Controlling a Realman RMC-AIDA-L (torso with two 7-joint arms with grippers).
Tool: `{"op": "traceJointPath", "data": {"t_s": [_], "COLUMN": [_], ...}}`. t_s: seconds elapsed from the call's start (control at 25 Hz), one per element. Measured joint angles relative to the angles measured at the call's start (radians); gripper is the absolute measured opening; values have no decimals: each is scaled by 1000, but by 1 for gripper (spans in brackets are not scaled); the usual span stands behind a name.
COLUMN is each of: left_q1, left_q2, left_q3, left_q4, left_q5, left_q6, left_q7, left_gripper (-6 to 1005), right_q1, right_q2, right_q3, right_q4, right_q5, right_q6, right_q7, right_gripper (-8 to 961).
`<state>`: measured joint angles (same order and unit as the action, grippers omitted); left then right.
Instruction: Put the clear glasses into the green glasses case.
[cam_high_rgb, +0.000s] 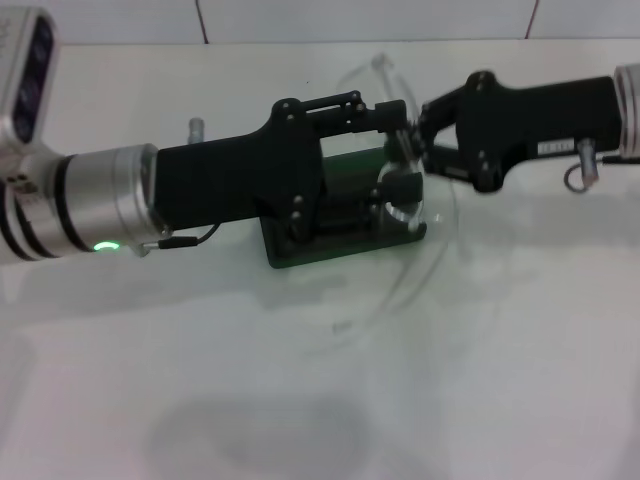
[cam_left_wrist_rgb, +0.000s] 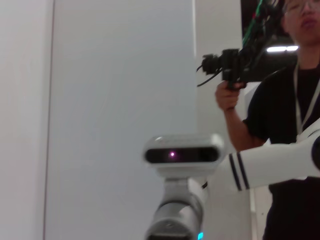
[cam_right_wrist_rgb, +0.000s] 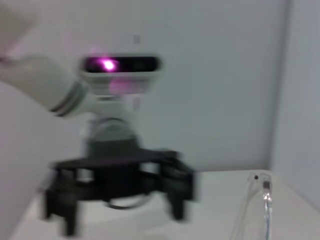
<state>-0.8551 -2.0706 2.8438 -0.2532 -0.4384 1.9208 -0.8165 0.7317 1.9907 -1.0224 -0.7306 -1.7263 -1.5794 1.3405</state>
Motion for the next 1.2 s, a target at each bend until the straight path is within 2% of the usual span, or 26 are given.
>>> {"op": "traceJointPath", "data": {"t_s": [0.16,0.32,0.44,0.52,0.72,1.0,1.2], "left_q1": [14,59,98,116,112,43,36], "left_q2": [5,33,56,60,44,-6,-8], "left_q3": [0,0,0,0,1,2,1], "left_q4": [-4,-9,-10,-10,-11,-8,-1], "left_q5": [-1,-32,-47,-48,16,101,99], "left_q6": [50,71,68,65,59,58,63], "left_q7": [4,10,13,24,73,98,101], "left_gripper": [683,683,683,683,682,682,682], "right_q1": [-27,-43,-67,-86,-92,-15,-4], "right_q2": [6,16,19,16,22,23,23], "right_q3": [34,137,211,216,179,20,-123], "right_q4": [-24,-41,-37,-31,-3,83,84], "right_q5": [3,17,107,191,298,294,284], "right_q6": [71,75,49,39,37,68,130], "right_q7": [0,-2,-22,-35,-50,-54,-62], "right_gripper": [137,141,143,145,150,157,161]}}
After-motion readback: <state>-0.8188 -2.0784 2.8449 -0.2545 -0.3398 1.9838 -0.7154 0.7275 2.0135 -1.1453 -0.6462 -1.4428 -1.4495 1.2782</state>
